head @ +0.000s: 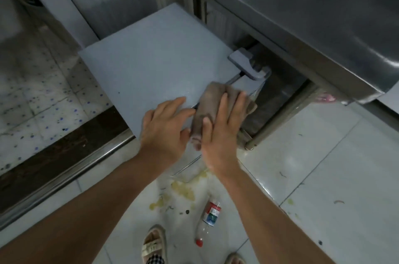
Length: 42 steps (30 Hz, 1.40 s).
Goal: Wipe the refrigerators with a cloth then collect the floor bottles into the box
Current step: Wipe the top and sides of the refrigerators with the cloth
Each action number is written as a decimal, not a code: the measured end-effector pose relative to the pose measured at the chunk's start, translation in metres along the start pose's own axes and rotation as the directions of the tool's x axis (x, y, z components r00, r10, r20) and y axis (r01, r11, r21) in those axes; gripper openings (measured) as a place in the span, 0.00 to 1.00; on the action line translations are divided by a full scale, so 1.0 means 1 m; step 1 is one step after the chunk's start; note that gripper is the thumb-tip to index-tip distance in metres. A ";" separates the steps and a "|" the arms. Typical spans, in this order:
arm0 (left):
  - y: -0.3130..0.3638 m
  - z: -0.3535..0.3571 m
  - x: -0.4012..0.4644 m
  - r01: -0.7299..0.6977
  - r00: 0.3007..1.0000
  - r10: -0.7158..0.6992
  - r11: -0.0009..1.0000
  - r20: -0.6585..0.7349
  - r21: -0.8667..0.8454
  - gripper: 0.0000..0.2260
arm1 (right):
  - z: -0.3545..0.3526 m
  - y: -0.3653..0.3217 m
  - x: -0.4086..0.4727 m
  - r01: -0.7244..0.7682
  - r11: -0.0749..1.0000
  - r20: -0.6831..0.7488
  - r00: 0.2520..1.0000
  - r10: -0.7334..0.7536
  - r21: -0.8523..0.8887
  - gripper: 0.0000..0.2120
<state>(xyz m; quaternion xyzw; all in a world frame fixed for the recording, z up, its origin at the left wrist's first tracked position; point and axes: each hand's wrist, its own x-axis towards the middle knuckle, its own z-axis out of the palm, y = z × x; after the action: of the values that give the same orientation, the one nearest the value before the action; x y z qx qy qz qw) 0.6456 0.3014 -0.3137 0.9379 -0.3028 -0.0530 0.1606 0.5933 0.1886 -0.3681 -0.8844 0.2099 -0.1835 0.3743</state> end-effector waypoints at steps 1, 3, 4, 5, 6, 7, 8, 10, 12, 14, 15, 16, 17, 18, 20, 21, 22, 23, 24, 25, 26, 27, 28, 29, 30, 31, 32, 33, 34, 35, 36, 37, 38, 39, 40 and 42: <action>0.000 0.000 -0.003 0.017 1.000 -0.017 1.000 -0.002 0.017 0.20 | 0.002 -0.001 -0.009 0.048 0.999 0.015 0.999 -0.048 0.015 0.31; 0.003 0.001 -0.009 0.051 0.999 -0.051 0.998 -0.020 0.047 0.20 | -0.005 0.007 -0.010 0.094 0.995 0.042 0.995 -0.095 0.029 0.29; 0.005 0.001 -0.012 0.068 0.997 -0.066 0.997 -0.035 0.047 0.21 | -0.011 0.013 -0.005 0.112 0.993 0.040 0.993 -0.113 0.029 0.27; 0.007 0.002 -0.015 0.084 0.995 -0.082 0.996 -0.055 0.036 0.21 | -0.018 0.020 0.003 0.132 0.991 0.027 0.991 -0.132 0.024 0.25; 0.010 0.002 -0.018 0.100 0.993 -0.098 0.995 -0.073 0.020 0.21 | -0.027 0.028 0.011 0.144 0.990 0.013 0.989 -0.144 0.004 0.24; 0.012 0.002 -0.021 0.111 0.990 -0.110 0.994 -0.083 0.010 0.21 | -0.036 0.034 0.019 0.148 0.988 0.011 0.989 -0.148 -0.032 0.23; 0.014 0.001 -0.023 0.122 0.989 -0.121 0.992 -0.081 0.010 0.22 | -0.045 0.038 0.027 0.150 0.986 0.025 0.989 -0.148 -0.074 0.23; 0.017 0.000 -0.026 0.149 0.988 -0.148 0.989 -0.044 0.014 0.23 | -0.063 0.040 0.036 0.132 0.989 0.080 0.989 -0.127 -0.061 0.22; 0.018 -0.003 -0.026 0.165 0.986 -0.165 0.986 0.002 0.028 0.24 | -0.078 0.037 0.042 0.099 0.995 0.106 0.990 -0.096 -0.021 0.19; 0.018 -0.008 -0.025 0.164 0.985 -0.166 0.985 0.045 0.055 0.25 | -0.091 0.030 0.046 0.051 0.997 0.094 0.995 -0.045 -0.055 0.15; 0.019 -0.011 -0.024 0.165 0.984 -0.168 0.985 0.059 0.052 0.25 | -0.098 0.026 0.048 0.014 0.999 0.087 0.996 -0.010 -0.042 0.15; 0.020 -0.016 -0.022 0.166 0.984 -0.168 0.986 0.060 0.032 0.24 | -0.105 0.020 0.050 -0.015 1.000 0.081 0.997 0.016 -0.015 0.15; 0.022 -0.020 -0.020 0.172 0.984 -0.171 0.985 0.044 -0.017 0.22 | -0.111 0.014 0.052 -0.024 1.000 0.074 0.997 0.023 0.013 0.16; 0.024 -0.024 -0.017 0.182 0.983 -0.182 0.978 0.014 -0.098 0.20 | -0.117 0.005 0.053 -0.029 0.999 0.080 0.996 0.026 0.035 0.17; 0.034 -0.037 -0.008 0.227 0.971 -0.238 0.920 0.006 -0.319 0.15 | -0.127 -0.015 0.057 -0.026 0.995 0.138 0.990 0.013 0.093 0.20; 0.040 -0.044 -0.002 0.268 0.959 -0.278 0.845 0.048 -0.464 0.14 | -0.130 -0.026 0.059 -0.029 0.990 0.193 0.981 0.003 0.136 0.20; 0.045 -0.052 0.003 0.315 0.943 -0.309 0.718 0.121 -0.621 0.13 | -0.133 -0.036 0.060 -0.046 0.978 0.259 0.966 -0.008 0.202 0.20; 0.048 -0.060 0.009 0.357 0.925 -0.322 0.564 0.200 -0.745 0.13 | -0.134 -0.047 0.061 -0.089 0.953 0.328 0.945 -0.011 0.289 0.18; 0.050 -0.068 0.014 0.390 0.910 -0.317 0.432 0.268 -0.813 0.13 | -0.136 -0.058 0.061 -0.150 0.919 0.390 0.921 -0.005 0.366 0.17; 0.050 -0.077 0.018 0.414 0.898 -0.299 0.328 0.322 -0.849 0.12 | -0.137 -0.066 0.061 -0.174 0.900 0.432 0.902 -0.017 0.400 0.17; 0.049 -0.085 0.020 0.418 0.894 -0.280 0.240 0.349 -0.876 0.10 | -0.138 -0.074 0.061 -0.149 0.912 0.452 0.891 -0.043 0.382 0.19; 0.047 -0.093 0.021 0.411 0.894 -0.270 0.180 0.357 -0.894 0.05 | -0.139 -0.080 0.061 -0.086 0.945 0.463 0.883 -0.075 0.317 0.22; 0.044 -0.101 0.022 0.399 0.897 -0.274 0.166 0.346 -0.902 0.04 | -0.140 -0.085 0.061 -0.012 0.974 0.469 0.878 -0.098 0.227 0.25; 0.040 -0.108 0.024 0.390 0.899 -0.287 0.187 0.329 -0.902 0.07 | -0.141 -0.088 0.062 0.055 0.991 0.469 0.877 -0.106 0.122 0.28; 0.036 -0.113 0.026 0.385 0.902 -0.297 0.220 0.314 -0.896 0.08 | -0.142 -0.090 0.062 0.110 0.994 0.467 0.878 -0.109 0.025 0.29; 0.034 -0.118 0.027 0.379 0.904 -0.305 0.250 0.299 -0.891 0.09 | -0.144 -0.092 0.063 0.153 0.987 0.463 0.879 -0.115 -0.044 0.30; 0.033 -0.123 0.028 0.373 0.906 -0.311 0.268 0.287 -0.888 0.09 | -0.145 -0.095 0.064 0.178 0.980 0.461 0.879 -0.119 -0.087 0.30; 0.032 -0.125 0.031 0.363 0.910 -0.313 0.280 0.273 -0.889 0.10 | -0.146 -0.096 0.065 0.187 0.976 0.452 0.884 -0.116 -0.113 0.31; 0.033 -0.127 0.033 0.354 0.912 -0.321 0.297 0.256 -0.887 0.10 | -0.147 -0.096 0.067 0.187 0.974 0.429 0.896 -0.115 -0.131 0.31; 0.034 -0.127 0.037 0.339 0.915 -0.329 0.316 0.233 -0.886 0.10 | -0.149 -0.096 0.070 0.196 0.967 0.381 0.916 -0.122 -0.160 0.29; 0.036 -0.128 0.043 0.315 0.919 -0.337 0.322 0.203 -0.893 0.09 | -0.151 -0.096 0.073 0.219 0.952 0.307 0.940 -0.148 -0.212 0.25; 0.038 -0.128 0.049 0.282 0.924 -0.343 0.311 0.170 -0.908 0.08 | -0.155 -0.096 0.078 0.261 0.922 0.224 0.954 -0.200 -0.286 0.20; 0.041 -0.129 0.057 0.249 0.926 -0.350 0.290 0.140 -0.924 0.08 | -0.160 -0.096 0.083 0.306 0.879 0.155 0.951 -0.266 -0.366 0.15; 0.043 -0.129 0.064 0.220 0.929 -0.353 0.286 0.111 -0.933 0.10 | -0.164 -0.094 0.087 0.353 0.830 0.106 0.934 -0.343 -0.432 0.12; 0.045 -0.128 0.072 0.195 0.934 -0.349 0.303 0.082 -0.933 0.12 | -0.167 -0.091 0.091 0.402 0.780 0.068 0.904 -0.423 -0.479 0.11; 0.046 -0.120 0.084 0.153 0.949 -0.313 0.396 0.023 -0.905 0.14 | -0.167 -0.082 0.096 0.462 0.701 0.030 0.845 -0.533 -0.544 0.13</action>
<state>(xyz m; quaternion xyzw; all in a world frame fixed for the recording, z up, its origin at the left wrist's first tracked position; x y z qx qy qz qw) 0.7121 0.2496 -0.1853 0.7414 -0.0802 -0.1568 0.6475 0.6133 0.0937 -0.1827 -0.9619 0.0289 -0.2695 0.0367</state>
